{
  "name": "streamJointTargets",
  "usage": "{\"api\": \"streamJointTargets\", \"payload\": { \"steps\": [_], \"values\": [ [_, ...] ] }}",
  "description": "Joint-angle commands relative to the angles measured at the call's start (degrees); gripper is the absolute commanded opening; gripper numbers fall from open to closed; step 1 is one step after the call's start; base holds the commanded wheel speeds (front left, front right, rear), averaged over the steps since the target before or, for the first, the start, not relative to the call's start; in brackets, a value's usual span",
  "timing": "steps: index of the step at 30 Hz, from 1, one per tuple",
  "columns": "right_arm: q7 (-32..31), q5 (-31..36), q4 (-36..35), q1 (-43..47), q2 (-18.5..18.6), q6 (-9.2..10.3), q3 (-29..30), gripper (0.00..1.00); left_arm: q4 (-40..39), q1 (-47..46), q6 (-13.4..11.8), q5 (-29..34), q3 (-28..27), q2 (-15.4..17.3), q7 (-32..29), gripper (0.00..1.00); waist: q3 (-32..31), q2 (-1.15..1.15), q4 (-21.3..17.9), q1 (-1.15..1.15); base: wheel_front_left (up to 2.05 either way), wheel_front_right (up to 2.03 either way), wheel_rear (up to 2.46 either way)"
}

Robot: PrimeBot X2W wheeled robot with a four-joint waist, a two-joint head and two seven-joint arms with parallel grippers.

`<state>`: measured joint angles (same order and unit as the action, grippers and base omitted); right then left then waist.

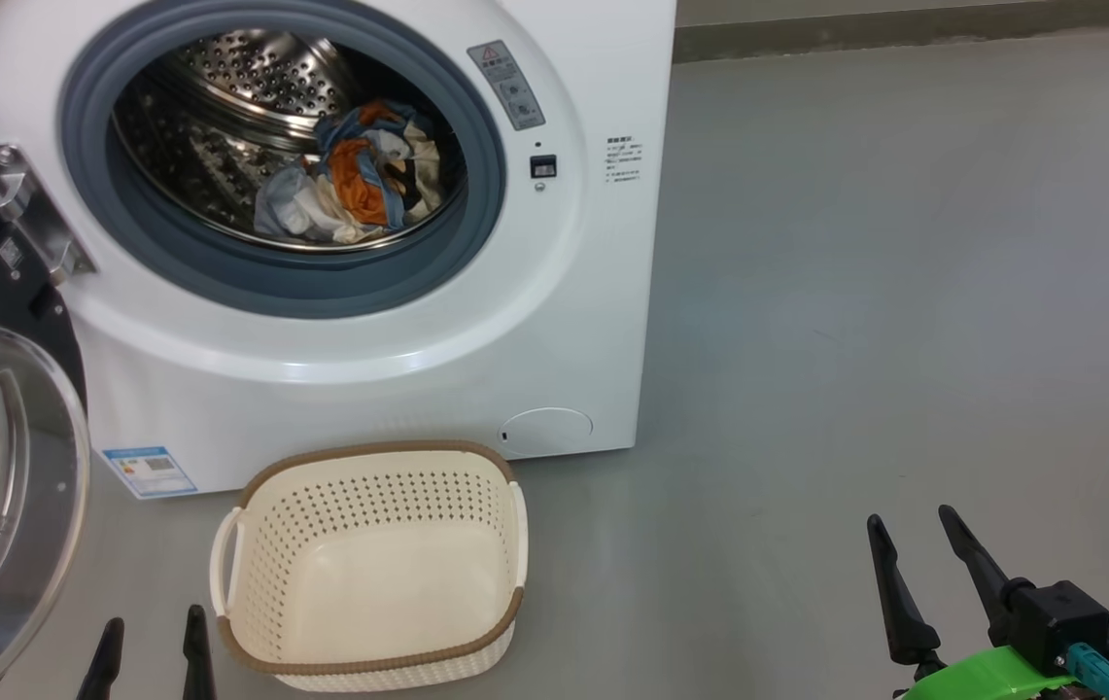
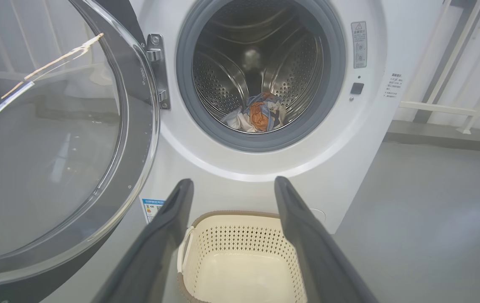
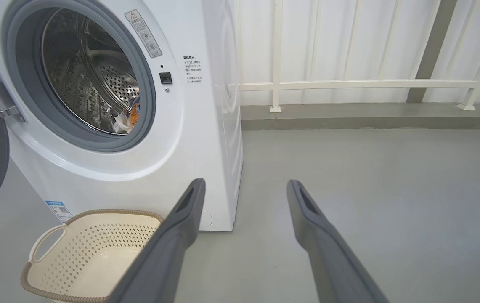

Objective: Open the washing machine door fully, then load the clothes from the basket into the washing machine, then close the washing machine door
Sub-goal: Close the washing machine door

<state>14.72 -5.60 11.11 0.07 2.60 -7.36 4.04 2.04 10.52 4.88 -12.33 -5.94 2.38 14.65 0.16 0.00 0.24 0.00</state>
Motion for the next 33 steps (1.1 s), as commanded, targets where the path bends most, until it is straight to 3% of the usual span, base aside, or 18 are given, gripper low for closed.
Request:
{"api": "streamJointTargets", "payload": {
  "steps": [1, 33],
  "values": [
    [0.3, 0.5, -1.5, -0.7, 0.3, -0.13, -1.6, 1.00, -1.1, -2.6, 0.2, 0.2, -1.8, 0.5, 0.3, 1.00, 0.1, 0.00, 0.6, 0.00, 0.00, 0.00, 0.00],
    [0.3, 1.1, -2.0, -1.0, 0.3, -0.13, -1.0, 1.00, 0.6, -3.5, 0.1, -0.2, -4.9, 0.5, 0.3, 1.00, -0.4, 0.00, 16.4, 0.00, 0.00, 0.00, 0.00]
  ]
}}
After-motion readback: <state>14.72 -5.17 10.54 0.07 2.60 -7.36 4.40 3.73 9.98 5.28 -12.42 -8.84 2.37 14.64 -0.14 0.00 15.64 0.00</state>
